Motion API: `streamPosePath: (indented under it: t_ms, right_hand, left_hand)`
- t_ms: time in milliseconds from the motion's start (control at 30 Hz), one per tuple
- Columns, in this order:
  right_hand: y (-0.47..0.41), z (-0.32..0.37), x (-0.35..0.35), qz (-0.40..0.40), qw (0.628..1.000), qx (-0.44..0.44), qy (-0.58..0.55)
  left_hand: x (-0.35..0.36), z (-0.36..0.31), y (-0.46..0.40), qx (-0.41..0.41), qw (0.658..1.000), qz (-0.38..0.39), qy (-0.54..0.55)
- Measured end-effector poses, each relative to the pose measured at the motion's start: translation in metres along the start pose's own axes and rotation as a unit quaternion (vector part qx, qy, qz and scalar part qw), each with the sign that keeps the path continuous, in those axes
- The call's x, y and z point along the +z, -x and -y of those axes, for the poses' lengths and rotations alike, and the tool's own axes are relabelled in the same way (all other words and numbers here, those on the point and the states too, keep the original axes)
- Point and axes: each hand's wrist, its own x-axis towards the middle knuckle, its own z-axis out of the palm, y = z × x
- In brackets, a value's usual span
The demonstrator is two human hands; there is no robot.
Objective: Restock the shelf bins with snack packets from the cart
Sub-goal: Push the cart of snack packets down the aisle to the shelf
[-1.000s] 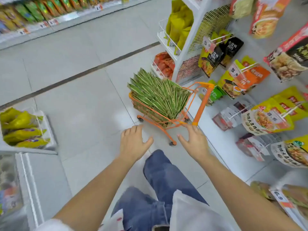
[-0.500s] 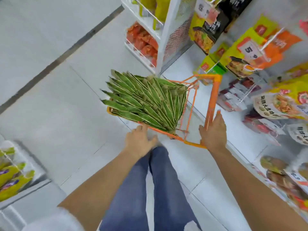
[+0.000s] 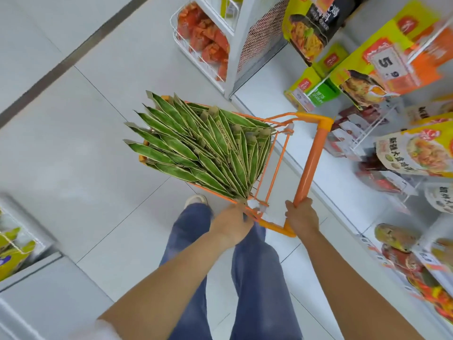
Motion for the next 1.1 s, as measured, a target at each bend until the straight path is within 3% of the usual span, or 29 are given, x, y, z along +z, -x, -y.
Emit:
streamPosePath:
  t_ms: [133,300,400,567,900,1100]
  right_hand:
    - [-0.006,-0.006,-0.019,0.051,0.997,-0.061,0.003]
    - [-0.06,0.024,-0.069,0.088,0.974,-0.184,-0.099]
    - [-0.091,0.058,-0.096,0.147,0.964,-0.197,-0.105]
    - [-0.102,0.087,-0.109,0.173,0.966,-0.174,-0.08]
    - [-0.088,0.086,-0.094,0.199,0.96,-0.197,0.024]
    - [-0.049,0.073,-0.056,0.226,0.943,-0.226,0.092]
  left_hand:
    - [0.013,-0.027,-0.005,-0.016,1.0,0.008,0.014]
    - [0.046,-0.064,-0.023,-0.031,0.999,0.032,0.007]
    - [0.067,-0.084,-0.022,-0.022,0.998,0.013,-0.066]
    - [0.081,-0.098,-0.026,-0.053,0.995,-0.029,-0.078]
    - [0.113,-0.093,-0.005,-0.069,0.993,-0.098,0.003]
    - [0.16,-0.068,0.021,-0.129,0.979,-0.146,0.065]
